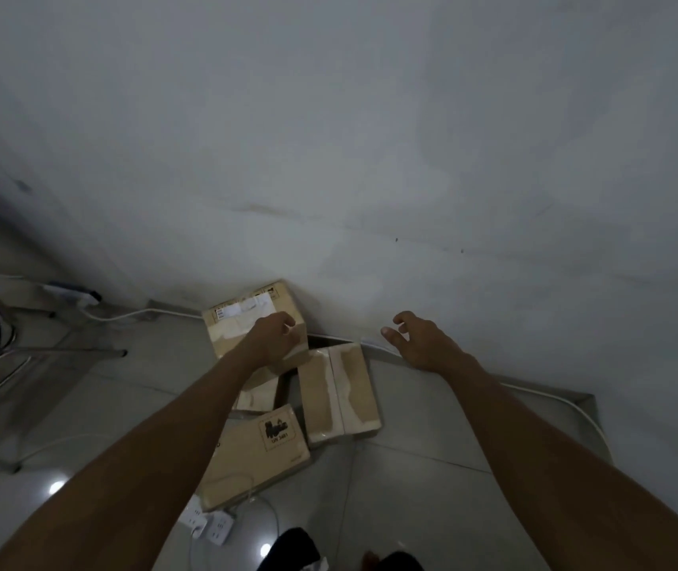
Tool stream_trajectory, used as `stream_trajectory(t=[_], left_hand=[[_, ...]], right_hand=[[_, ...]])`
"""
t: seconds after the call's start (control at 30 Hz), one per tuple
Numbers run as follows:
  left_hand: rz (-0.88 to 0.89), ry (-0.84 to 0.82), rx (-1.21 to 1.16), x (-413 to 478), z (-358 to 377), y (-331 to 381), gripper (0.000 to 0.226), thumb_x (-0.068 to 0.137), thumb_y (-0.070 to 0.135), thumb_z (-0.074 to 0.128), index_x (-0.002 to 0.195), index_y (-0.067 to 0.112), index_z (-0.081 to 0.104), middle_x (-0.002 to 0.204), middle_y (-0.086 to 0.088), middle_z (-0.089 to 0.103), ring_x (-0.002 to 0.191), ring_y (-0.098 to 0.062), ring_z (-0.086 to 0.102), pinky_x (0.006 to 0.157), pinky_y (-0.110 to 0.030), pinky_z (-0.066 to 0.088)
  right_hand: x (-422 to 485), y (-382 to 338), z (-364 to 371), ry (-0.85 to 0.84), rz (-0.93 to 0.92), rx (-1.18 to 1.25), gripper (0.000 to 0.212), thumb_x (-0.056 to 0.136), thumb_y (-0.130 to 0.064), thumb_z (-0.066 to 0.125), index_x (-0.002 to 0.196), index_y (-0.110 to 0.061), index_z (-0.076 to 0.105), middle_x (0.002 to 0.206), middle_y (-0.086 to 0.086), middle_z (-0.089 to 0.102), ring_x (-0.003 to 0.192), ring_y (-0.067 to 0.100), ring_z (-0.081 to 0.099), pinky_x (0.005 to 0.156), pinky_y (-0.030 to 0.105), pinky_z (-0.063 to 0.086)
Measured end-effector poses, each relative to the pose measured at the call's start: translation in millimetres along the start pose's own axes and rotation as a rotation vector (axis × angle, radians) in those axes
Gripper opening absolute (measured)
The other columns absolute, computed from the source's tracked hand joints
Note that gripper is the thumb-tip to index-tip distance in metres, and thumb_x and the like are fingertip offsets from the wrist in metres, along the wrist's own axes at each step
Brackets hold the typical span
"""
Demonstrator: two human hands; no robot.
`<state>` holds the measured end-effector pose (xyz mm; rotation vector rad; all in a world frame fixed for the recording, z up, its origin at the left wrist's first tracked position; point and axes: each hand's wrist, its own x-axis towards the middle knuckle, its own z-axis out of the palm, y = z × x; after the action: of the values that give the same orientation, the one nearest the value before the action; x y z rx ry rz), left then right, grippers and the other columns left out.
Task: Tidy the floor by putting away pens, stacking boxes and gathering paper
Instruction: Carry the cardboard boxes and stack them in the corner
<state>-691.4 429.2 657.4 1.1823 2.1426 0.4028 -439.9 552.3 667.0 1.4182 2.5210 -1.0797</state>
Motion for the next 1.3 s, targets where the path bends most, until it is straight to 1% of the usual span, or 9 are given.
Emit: stream_trajectory(t=[0.2, 0.27, 0.37, 0.47, 0.57, 0.67, 0.8, 1.03, 1.3], left_hand=[[-0.038, 0.011, 0.020, 18, 54, -30, 0.033, 0.094, 0.027, 0.051, 0.122, 0.011, 0.054, 0.116, -0.010, 0.059, 0.107, -0.028, 0.057, 0.090, -0.036, 0.045], [-0.004, 0.051, 0.055, 28, 76, -42, 0.020, 0.091, 0.029, 0.053, 0.104, 0.016, 0.059, 0.098, -0.005, 0.060, 0.093, -0.022, 0.059, 0.081, -0.035, 0.049], [-0.017, 0.034, 0.031, 43, 113, -57, 0.009, 0.093, 0.027, 0.051, 0.091, 0.019, 0.054, 0.084, 0.004, 0.055, 0.078, -0.011, 0.053, 0.065, -0.023, 0.041], [-0.031, 0.027, -0.036, 75, 158, -81, 0.016, 0.094, 0.032, 0.052, 0.095, 0.018, 0.060, 0.089, 0.002, 0.062, 0.085, -0.015, 0.059, 0.069, -0.026, 0.045], [-0.037, 0.052, -0.062, 107, 203, -110, 0.017, 0.094, 0.026, 0.053, 0.106, 0.015, 0.059, 0.097, 0.001, 0.058, 0.093, -0.016, 0.057, 0.062, -0.019, 0.036], [-0.054, 0.030, -0.064, 137, 255, -145, 0.030, 0.093, 0.025, 0.055, 0.118, 0.009, 0.058, 0.112, -0.008, 0.060, 0.106, -0.025, 0.057, 0.075, -0.026, 0.041], [-0.099, 0.039, -0.074, 172, 316, -193, 0.047, 0.091, 0.029, 0.058, 0.133, 0.009, 0.049, 0.128, -0.011, 0.057, 0.117, -0.027, 0.055, 0.097, -0.033, 0.044], [-0.106, 0.148, -0.076, 214, 379, -231, 0.049, 0.091, 0.023, 0.061, 0.134, 0.005, 0.047, 0.134, -0.015, 0.052, 0.123, -0.028, 0.050, 0.096, -0.030, 0.041], [-0.149, 0.150, -0.154, 238, 397, -245, 0.061, 0.089, 0.027, 0.062, 0.140, 0.003, 0.038, 0.142, -0.017, 0.042, 0.128, -0.031, 0.045, 0.101, -0.036, 0.043]], right_hand=[[26, 41, 48, -0.044, -0.017, -0.001, 0.055, 0.095, -0.049, 0.044, 0.133, -0.009, 0.042, 0.132, 0.017, 0.053, 0.117, 0.032, 0.054, 0.095, 0.041, 0.045], [37, 60, 67, -0.048, -0.035, -0.014, 0.050, 0.096, -0.045, 0.045, 0.129, -0.008, 0.045, 0.126, 0.018, 0.057, 0.110, 0.034, 0.057, 0.089, 0.040, 0.047], [50, 89, 100, -0.049, -0.040, -0.003, 0.045, 0.096, -0.039, 0.049, 0.126, -0.006, 0.047, 0.123, 0.018, 0.059, 0.106, 0.034, 0.058, 0.079, 0.030, 0.043], [73, 124, 140, 0.003, -0.068, 0.022, 0.044, 0.097, -0.031, 0.051, 0.130, -0.003, 0.047, 0.129, 0.016, 0.057, 0.116, 0.032, 0.055, 0.074, 0.018, 0.033], [100, 158, 181, 0.025, -0.074, 0.036, 0.045, 0.098, -0.030, 0.049, 0.133, -0.003, 0.046, 0.136, 0.015, 0.052, 0.124, 0.029, 0.050, 0.085, 0.020, 0.034], [126, 194, 233, 0.015, -0.019, 0.062, 0.054, 0.096, -0.040, 0.047, 0.137, -0.006, 0.041, 0.140, 0.013, 0.048, 0.128, 0.027, 0.046, 0.099, 0.032, 0.038], [159, 241, 298, 0.006, 0.011, 0.067, 0.061, 0.095, -0.048, 0.044, 0.139, -0.006, 0.037, 0.142, 0.015, 0.046, 0.129, 0.028, 0.046, 0.102, 0.037, 0.039], [191, 288, 359, 0.047, 0.012, 0.040, 0.063, 0.094, -0.051, 0.043, 0.140, -0.008, 0.036, 0.142, 0.015, 0.045, 0.125, 0.030, 0.048, 0.099, 0.038, 0.040], [209, 301, 374, 0.060, 0.051, 0.058, 0.069, 0.093, -0.054, 0.042, 0.144, -0.009, 0.029, 0.147, 0.015, 0.040, 0.131, 0.030, 0.043, 0.105, 0.040, 0.038]])
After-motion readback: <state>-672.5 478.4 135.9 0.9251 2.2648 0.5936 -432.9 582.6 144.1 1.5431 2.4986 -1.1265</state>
